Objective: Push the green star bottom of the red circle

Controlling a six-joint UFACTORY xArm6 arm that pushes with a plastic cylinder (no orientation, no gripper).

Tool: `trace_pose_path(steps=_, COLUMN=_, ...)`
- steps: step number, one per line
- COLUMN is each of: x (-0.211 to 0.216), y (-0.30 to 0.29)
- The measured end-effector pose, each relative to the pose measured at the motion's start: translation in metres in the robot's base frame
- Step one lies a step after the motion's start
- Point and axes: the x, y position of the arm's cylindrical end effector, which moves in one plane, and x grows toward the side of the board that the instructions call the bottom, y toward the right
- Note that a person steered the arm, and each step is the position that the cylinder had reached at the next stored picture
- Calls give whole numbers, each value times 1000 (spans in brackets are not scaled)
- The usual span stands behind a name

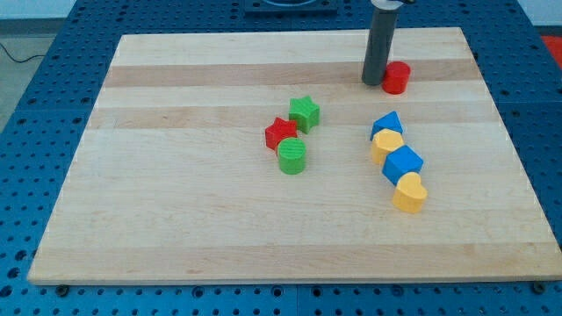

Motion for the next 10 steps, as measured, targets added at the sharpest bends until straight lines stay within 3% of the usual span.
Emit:
trace_pose_path(steps=2, x=4, y=-132)
trace_pose_path(steps=3, x=39, y=-172)
trace_pose_path(steps=4, x=80, y=-164)
trace_pose_path(steps=7, x=72, y=-15)
trace_pose_path(steps=10, x=65, y=10)
